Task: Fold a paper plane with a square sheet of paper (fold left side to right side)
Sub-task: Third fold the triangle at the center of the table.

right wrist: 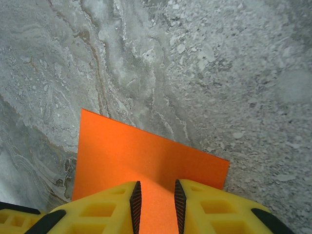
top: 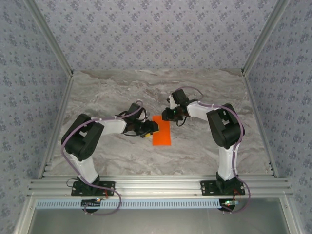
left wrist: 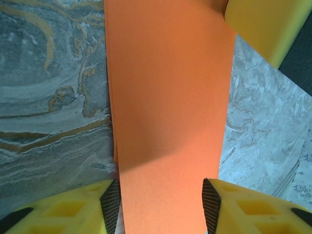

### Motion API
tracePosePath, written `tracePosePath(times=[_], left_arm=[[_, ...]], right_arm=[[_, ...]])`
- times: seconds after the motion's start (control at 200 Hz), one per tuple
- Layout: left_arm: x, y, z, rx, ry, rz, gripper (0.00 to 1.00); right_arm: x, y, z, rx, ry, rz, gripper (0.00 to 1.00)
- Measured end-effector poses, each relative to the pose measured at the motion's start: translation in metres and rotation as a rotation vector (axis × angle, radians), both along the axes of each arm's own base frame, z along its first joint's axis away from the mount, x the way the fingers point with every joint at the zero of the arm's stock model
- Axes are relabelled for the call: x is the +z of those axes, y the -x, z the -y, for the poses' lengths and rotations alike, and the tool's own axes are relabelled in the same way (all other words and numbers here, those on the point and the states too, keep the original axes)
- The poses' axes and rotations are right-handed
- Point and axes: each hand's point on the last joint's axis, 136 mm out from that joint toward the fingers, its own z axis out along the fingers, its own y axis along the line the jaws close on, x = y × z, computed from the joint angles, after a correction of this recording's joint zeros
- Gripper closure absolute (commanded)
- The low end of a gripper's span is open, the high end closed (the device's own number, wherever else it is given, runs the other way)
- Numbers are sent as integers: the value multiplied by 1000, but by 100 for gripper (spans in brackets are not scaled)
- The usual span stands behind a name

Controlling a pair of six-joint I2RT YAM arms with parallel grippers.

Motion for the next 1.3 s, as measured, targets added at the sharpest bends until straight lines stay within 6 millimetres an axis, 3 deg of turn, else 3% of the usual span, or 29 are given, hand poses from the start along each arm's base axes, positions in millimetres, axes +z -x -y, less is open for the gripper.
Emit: tracePosePath(times=[0.195,0.53,0.675,0.794,0.949,1.019,1.184,1.299], left_arm=[[0,3,3,-4,1,-5,64],[0,3,3,5,2,-16,95],[1,3,3,19,6,-25,100],[7,2,4,32,18,-27,100],[15,2,5,54,34,-35,100],[16,2,6,61,39,-44,100],[17,3,6,70,45,-60,100],[17,3,7,73,48,-66,100]], right_arm=[[0,0,0,0,0,0,72],[2,-2,-1,8,-14,14,67],[8,1,5,24,-30,55,50],[28,15,19,41,-47,135,41],[71,46,36,87,-82,302,39],[80,68,38,124,-77,373,34],[72,143,23,295,-21,487,19],[64,180,11,410,41,560,16]])
